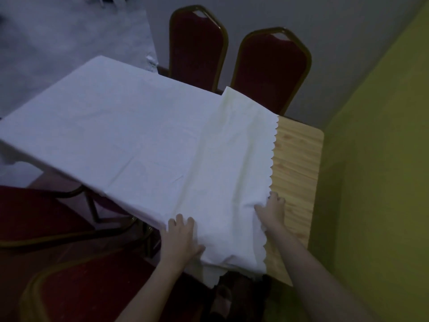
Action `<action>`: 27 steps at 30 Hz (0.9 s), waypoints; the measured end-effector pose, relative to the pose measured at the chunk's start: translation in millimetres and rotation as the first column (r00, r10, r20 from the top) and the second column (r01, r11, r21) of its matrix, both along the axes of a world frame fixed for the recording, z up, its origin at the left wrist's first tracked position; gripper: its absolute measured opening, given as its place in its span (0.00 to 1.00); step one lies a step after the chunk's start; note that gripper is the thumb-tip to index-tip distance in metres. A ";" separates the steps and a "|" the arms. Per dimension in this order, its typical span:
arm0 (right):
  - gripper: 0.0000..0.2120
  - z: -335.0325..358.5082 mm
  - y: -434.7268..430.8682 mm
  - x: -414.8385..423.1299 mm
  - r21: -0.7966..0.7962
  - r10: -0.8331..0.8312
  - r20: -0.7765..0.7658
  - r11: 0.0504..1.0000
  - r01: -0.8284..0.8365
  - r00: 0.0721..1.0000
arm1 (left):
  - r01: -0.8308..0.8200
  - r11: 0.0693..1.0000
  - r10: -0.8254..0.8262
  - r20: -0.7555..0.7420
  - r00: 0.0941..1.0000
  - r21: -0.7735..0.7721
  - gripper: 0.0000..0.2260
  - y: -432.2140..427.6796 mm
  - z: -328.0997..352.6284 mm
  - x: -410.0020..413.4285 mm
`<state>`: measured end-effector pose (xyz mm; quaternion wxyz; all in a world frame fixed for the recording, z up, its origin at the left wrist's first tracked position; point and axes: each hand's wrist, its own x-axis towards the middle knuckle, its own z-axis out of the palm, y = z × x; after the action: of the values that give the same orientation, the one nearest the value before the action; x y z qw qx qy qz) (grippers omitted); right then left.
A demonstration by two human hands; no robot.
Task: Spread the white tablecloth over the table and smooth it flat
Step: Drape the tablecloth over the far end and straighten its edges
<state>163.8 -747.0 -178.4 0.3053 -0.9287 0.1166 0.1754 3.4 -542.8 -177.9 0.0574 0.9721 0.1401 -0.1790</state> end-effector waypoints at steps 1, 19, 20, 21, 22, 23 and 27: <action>0.26 0.2 -0.2 0.9 0.046 -0.044 -0.012 0.998 0.045 0.999 | 0.029 0.999 -0.030 0.047 0.998 0.012 0.21 -3.2 0.9 -0.5; 0.08 10.2 -144.9 12.8 0.192 -0.333 0.219 0.936 0.294 0.917 | 0.076 0.983 0.002 0.422 0.907 -0.168 0.04 -69.9 28.0 42.0; 0.07 12.6 -163.9 12.5 0.193 -0.370 0.220 0.923 0.332 0.902 | 0.012 0.983 0.069 0.427 0.902 -0.185 0.06 -72.4 27.9 41.6; 0.07 13.1 -181.4 11.4 0.187 -0.397 0.212 0.914 0.361 0.893 | -0.041 0.976 0.130 0.421 0.898 -0.213 0.11 -74.0 26.2 41.0; 0.07 13.6 -196.0 8.1 0.174 -0.424 0.193 0.902 0.394 0.885 | -0.093 0.951 0.201 0.360 0.911 -0.295 0.14 -76.1 26.1 41.7; 0.09 12.8 -207.1 4.4 0.160 -0.445 0.160 0.892 0.422 0.881 | -0.146 0.904 0.266 0.262 0.927 -0.402 0.17 -78.4 25.5 42.4; 0.18 -7.7 -216.6 -25.9 0.226 -0.434 -0.114 0.864 0.449 0.894 | -0.222 0.690 0.295 -0.013 0.955 -0.688 0.16 -99.5 25.4 42.8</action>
<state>137.9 -963.6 -186.0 0.4467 -0.8265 0.3122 0.1412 46.2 -642.4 -152.5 0.4419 0.8605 0.1969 -0.1598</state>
